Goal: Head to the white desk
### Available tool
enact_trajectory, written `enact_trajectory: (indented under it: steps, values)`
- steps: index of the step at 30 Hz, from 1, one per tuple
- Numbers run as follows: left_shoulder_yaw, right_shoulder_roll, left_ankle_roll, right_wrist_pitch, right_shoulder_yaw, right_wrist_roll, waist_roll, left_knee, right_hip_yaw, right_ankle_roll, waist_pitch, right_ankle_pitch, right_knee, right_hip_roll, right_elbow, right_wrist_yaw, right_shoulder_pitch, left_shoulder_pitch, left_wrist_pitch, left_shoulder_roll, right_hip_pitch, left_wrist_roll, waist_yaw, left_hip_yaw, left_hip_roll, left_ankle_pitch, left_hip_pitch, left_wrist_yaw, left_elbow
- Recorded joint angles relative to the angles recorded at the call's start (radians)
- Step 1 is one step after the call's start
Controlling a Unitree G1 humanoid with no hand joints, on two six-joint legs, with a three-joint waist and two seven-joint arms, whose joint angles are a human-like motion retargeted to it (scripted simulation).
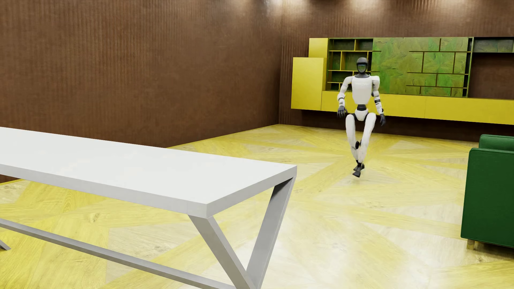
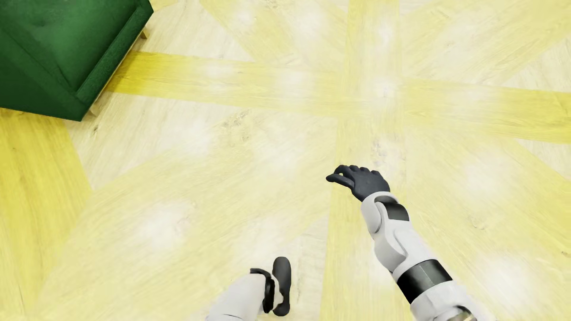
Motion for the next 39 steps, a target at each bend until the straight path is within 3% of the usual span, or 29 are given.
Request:
enact_trajectory:
  steps: [1, 2, 3, 4, 6, 7, 8, 10, 12, 13, 15, 17, 18, 19, 21, 22, 24, 26, 28, 30, 31, 32, 33, 34, 35, 36, 37, 38, 39]
  values:
    - [0.009, 0.027, 0.027, 0.028, 0.042, 0.01, -0.006, -0.16, 0.037, 0.003, 0.004, 0.003, -0.006, 0.0, 0.09, -0.027, -0.059, 0.027, 0.012, -0.019, 0.053, 0.013, 0.014, -0.012, -0.017, 0.023, 0.006, 0.0, 0.011]
    - [0.017, 0.07, 0.095, 0.06, 0.072, 0.038, -0.012, -0.225, 0.067, 0.008, 0.007, 0.038, 0.013, -0.006, 0.202, -0.054, -0.094, 0.052, 0.029, -0.035, 0.103, 0.031, 0.028, -0.018, -0.014, 0.051, 0.024, -0.009, 0.03]
    - [0.026, 0.114, 0.187, 0.096, 0.088, 0.076, -0.019, -0.179, 0.099, 0.016, 0.012, 0.121, 0.072, -0.021, 0.319, -0.072, -0.103, 0.072, 0.049, -0.047, 0.134, 0.052, 0.039, -0.018, -0.005, 0.11, 0.039, -0.026, 0.054]
    - [0.037, 0.149, 0.26, 0.133, 0.094, 0.116, -0.025, -0.09, 0.124, 0.052, 0.019, 0.269, 0.194, -0.039, 0.423, -0.085, -0.085, 0.08, 0.07, -0.054, 0.128, 0.07, 0.048, -0.01, 0.012, 0.124, 0.059, -0.042, 0.082]
    - [0.047, 0.169, 0.306, 0.171, 0.106, 0.181, -0.034, 0.041, 0.128, 0.22, 0.036, 0.621, 0.601, -0.088, 0.561, -0.092, 0.024, 0.047, 0.107, -0.039, -0.021, 0.107, 0.055, -0.006, 0.023, 0.004, 0.135, -0.073, 0.135]
    - [0.039, 0.165, 0.305, 0.168, 0.126, 0.203, -0.036, 0.044, 0.11, 0.241, 0.042, 0.656, 0.799, -0.133, 0.603, -0.075, 0.095, 0.014, 0.109, -0.022, -0.144, 0.128, 0.051, -0.008, 0.017, -0.055, 0.2, -0.089, 0.147]
    - [0.033, 0.161, 0.29, 0.161, 0.149, 0.221, -0.038, 0.015, 0.098, 0.188, 0.045, 0.591, 0.935, -0.178, 0.634, -0.047, 0.166, -0.02, 0.094, -0.006, -0.277, 0.142, 0.038, -0.01, 0.009, -0.102, 0.281, -0.089, 0.138]
    - [0.047, 0.147, 0.246, 0.159, 0.154, 0.268, -0.036, -0.097, 0.056, 0.099, 0.039, 0.495, 0.965, -0.246, 0.644, 0.006, 0.325, -0.081, 0.046, 0.001, -0.518, 0.118, -0.002, -0.025, -0.006, -0.163, 0.463, -0.011, 0.073]
    - [0.044, 0.114, 0.222, 0.156, 0.087, 0.333, -0.026, -0.193, 0.021, 0.082, 0.021, 0.467, 0.725, -0.253, 0.599, 0.027, 0.513, -0.122, -0.039, 0.013, -0.676, 0.044, -0.048, -0.054, -0.022, -0.221, 0.638, 0.068, 0.015]
    - [0.02, 0.092, 0.218, 0.147, 0.029, 0.36, -0.023, -0.221, 0.02, 0.106, 0.01, 0.477, 0.537, -0.251, 0.558, 0.031, 0.618, -0.145, -0.088, 0.033, -0.721, 0.019, -0.07, -0.071, -0.033, -0.255, 0.717, 0.074, 0.0]
    - [-0.055, 0.086, 0.199, 0.135, -0.142, 0.379, -0.022, -0.276, 0.035, 0.122, -0.014, 0.523, 0.081, -0.261, 0.442, -0.003, 0.835, -0.215, -0.14, 0.095, -0.729, 0.013, -0.111, -0.112, -0.04, -0.321, 0.877, 0.054, -0.032]
    - [-0.091, 0.166, 0.166, 0.139, -0.36, 0.367, -0.021, -0.268, -0.001, 0.042, -0.034, 0.548, -0.12, -0.305, 0.326, -0.101, 1.008, -0.285, -0.135, 0.148, -0.689, 0.019, -0.149, -0.152, 0.002, -0.325, 1.008, 0.04, -0.062]
    - [-0.076, 0.225, 0.151, 0.15, -0.438, 0.35, -0.015, -0.194, -0.022, 0.013, -0.038, 0.636, -0.025, -0.306, 0.294, -0.149, 1.036, -0.305, -0.116, 0.16, -0.684, 0.017, -0.165, -0.171, 0.048, -0.258, 1.036, 0.048, -0.077]
    - [-0.04, 0.272, 0.141, 0.167, -0.478, 0.332, -0.003, -0.051, -0.032, -0.001, -0.037, 0.652, 0.115, -0.289, 0.29, -0.187, 1.016, -0.303, -0.096, 0.155, -0.682, 0.006, -0.179, -0.186, 0.1, -0.124, 1.025, 0.075, -0.094]
    - [0.025, 0.306, 0.119, 0.193, -0.452, 0.294, 0.025, 0.368, -0.063, 0.0, -0.025, 0.469, 0.302, -0.233, 0.338, -0.199, 0.872, -0.268, -0.066, 0.11, -0.619, -0.039, -0.187, -0.184, 0.21, 0.277, 0.872, 0.135, -0.1]
    - [0.012, 0.304, 0.144, 0.185, -0.392, 0.268, 0.04, 0.542, -0.079, 0.004, -0.019, 0.397, 0.318, -0.199, 0.367, -0.168, 0.776, -0.262, -0.054, 0.105, -0.555, -0.036, -0.176, -0.168, 0.268, 0.32, 0.755, 0.117, -0.074]
    - [-0.052, 0.277, 0.204, 0.138, -0.234, 0.186, 0.063, 0.675, -0.074, 0.013, -0.013, 0.319, 0.249, -0.12, 0.414, -0.112, 0.565, -0.259, -0.028, 0.119, -0.398, 0.036, -0.137, -0.145, 0.277, 0.156, 0.531, 0.009, 0.012]
    - [-0.035, 0.267, 0.17, 0.102, -0.083, 0.107, 0.068, 0.519, -0.029, 0.025, -0.018, 0.274, 0.126, -0.053, 0.431, -0.085, 0.339, -0.248, 0.024, 0.087, -0.227, 0.082, -0.103, -0.07, 0.245, 0.041, 0.37, -0.021, 0.099]
    - [0.031, 0.267, 0.116, 0.052, 0.015, 0.073, 0.06, 0.162, 0.028, 0.037, -0.028, 0.201, 0.068, -0.019, 0.359, -0.072, 0.144, -0.236, 0.052, 0.05, -0.097, 0.069, -0.066, -0.072, 0.182, 0.04, 0.259, 0.01, 0.142]
    - [0.08, 0.262, 0.103, -0.005, 0.059, 0.086, 0.05, -0.335, 0.109, 0.056, -0.039, 0.12, 0.034, -0.022, 0.223, -0.121, 0.009, -0.205, 0.048, 0.016, 0.019, 0.045, -0.029, -0.148, 0.123, 0.106, 0.243, 0.019, 0.148]
    - [0.095, 0.256, 0.104, -0.031, 0.065, 0.11, 0.049, -0.476, 0.136, 0.069, -0.041, 0.092, 0.025, -0.029, 0.154, -0.163, -0.022, -0.184, 0.052, 0.006, 0.085, 0.043, -0.016, -0.123, 0.131, 0.109, 0.245, 0.009, 0.152]
    - [0.098, 0.243, 0.133, -0.048, 0.066, 0.133, 0.05, -0.474, 0.147, 0.085, -0.041, 0.098, 0.048, -0.041, 0.092, -0.2, -0.025, -0.166, 0.063, 0.002, 0.144, 0.053, -0.009, -0.039, 0.152, 0.102, 0.25, -0.008, 0.164]
    - [0.088, 0.219, 0.213, -0.052, 0.062, 0.145, 0.05, -0.349, 0.149, 0.098, -0.038, 0.161, 0.119, -0.063, 0.035, -0.222, 0.0, -0.157, 0.075, 0.001, 0.177, 0.074, -0.004, 0.028, 0.165, 0.141, 0.244, -0.027, 0.183]
    - [0.07, 0.188, 0.286, -0.042, 0.053, 0.146, 0.045, -0.192, 0.149, 0.103, -0.032, 0.295, 0.249, -0.1, -0.011, -0.23, 0.051, -0.156, 0.084, 0.001, 0.174, 0.101, 0.001, 0.028, 0.155, 0.165, 0.228, -0.045, 0.209]
    - [0.046, 0.163, 0.317, -0.019, 0.032, 0.152, 0.038, -0.059, 0.15, 0.133, -0.023, 0.497, 0.447, -0.139, -0.042, -0.234, 0.124, -0.164, 0.089, 0.004, 0.119, 0.132, 0.002, 0.029, 0.137, 0.109, 0.236, -0.062, 0.235]
    - [0.019, 0.152, 0.314, 0.016, 0.003, 0.171, 0.028, 0.013, 0.139, 0.17, -0.014, 0.666, 0.679, -0.188, -0.044, -0.236, 0.207, -0.178, 0.085, 0.014, 0.02, 0.161, -0.004, 0.032, 0.113, 0.016, 0.273, -0.082, 0.253]
    - [-0.006, 0.152, 0.303, 0.06, -0.022, 0.198, 0.016, 0.032, 0.132, 0.145, -0.006, 0.699, 0.871, -0.237, -0.007, -0.228, 0.278, -0.198, 0.069, 0.024, -0.107, 0.183, -0.018, 0.036, 0.081, -0.056, 0.333, -0.097, 0.255]
    - [-0.022, 0.157, 0.294, 0.112, -0.033, 0.218, 0.004, 0.012, 0.131, 0.068, -0.002, 0.619, 0.988, -0.256, 0.069, -0.206, 0.331, -0.221, 0.044, 0.036, -0.243, 0.192, -0.039, 0.031, 0.047, -0.108, 0.405, -0.096, 0.243]
    - [-0.03, 0.161, 0.283, 0.167, -0.026, 0.219, -0.003, -0.024, 0.109, 0.023, -0.003, 0.552, 1.015, -0.269, 0.17, -0.171, 0.377, -0.247, 0.019, 0.048, -0.369, 0.191, -0.063, 0.014, 0.017, -0.149, 0.483, -0.079, 0.225]
